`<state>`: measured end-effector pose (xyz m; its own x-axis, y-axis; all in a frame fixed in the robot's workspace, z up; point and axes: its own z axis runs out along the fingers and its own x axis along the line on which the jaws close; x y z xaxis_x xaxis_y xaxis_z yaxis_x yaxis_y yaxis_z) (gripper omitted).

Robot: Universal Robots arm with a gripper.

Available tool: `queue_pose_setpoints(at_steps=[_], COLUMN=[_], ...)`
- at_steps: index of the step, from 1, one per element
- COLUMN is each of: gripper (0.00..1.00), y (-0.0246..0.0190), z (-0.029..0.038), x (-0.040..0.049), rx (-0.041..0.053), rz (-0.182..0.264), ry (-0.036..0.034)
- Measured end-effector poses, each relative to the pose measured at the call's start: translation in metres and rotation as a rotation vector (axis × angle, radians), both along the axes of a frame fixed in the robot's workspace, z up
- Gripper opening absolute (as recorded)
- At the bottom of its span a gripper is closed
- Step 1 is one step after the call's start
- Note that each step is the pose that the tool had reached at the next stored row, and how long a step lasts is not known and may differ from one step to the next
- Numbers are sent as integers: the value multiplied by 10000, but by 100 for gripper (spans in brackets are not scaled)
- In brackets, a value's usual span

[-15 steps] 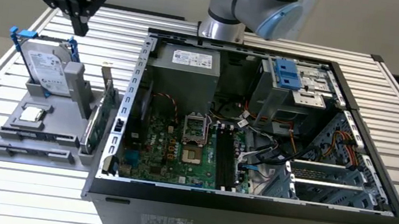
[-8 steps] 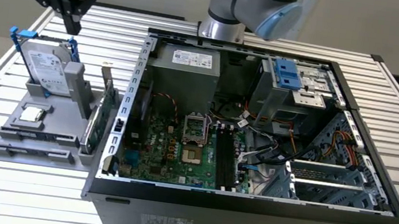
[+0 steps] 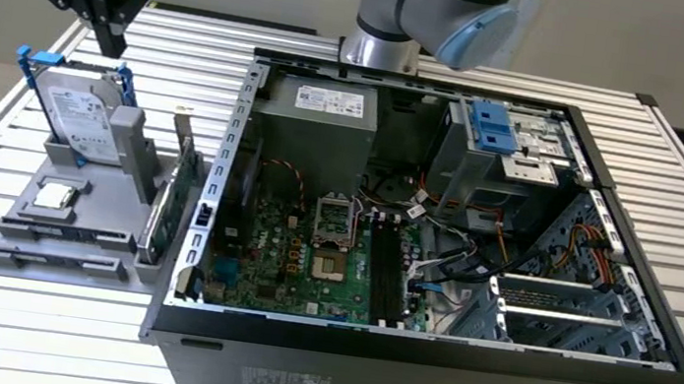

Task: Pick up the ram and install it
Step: 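Reach for the ram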

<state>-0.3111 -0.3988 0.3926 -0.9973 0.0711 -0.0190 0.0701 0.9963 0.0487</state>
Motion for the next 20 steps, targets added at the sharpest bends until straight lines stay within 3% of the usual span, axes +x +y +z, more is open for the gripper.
queue_pose_setpoints(at_steps=[20], gripper=[0], y=[0], z=[0], x=[-391], rx=[0], rz=[5], ry=[-1])
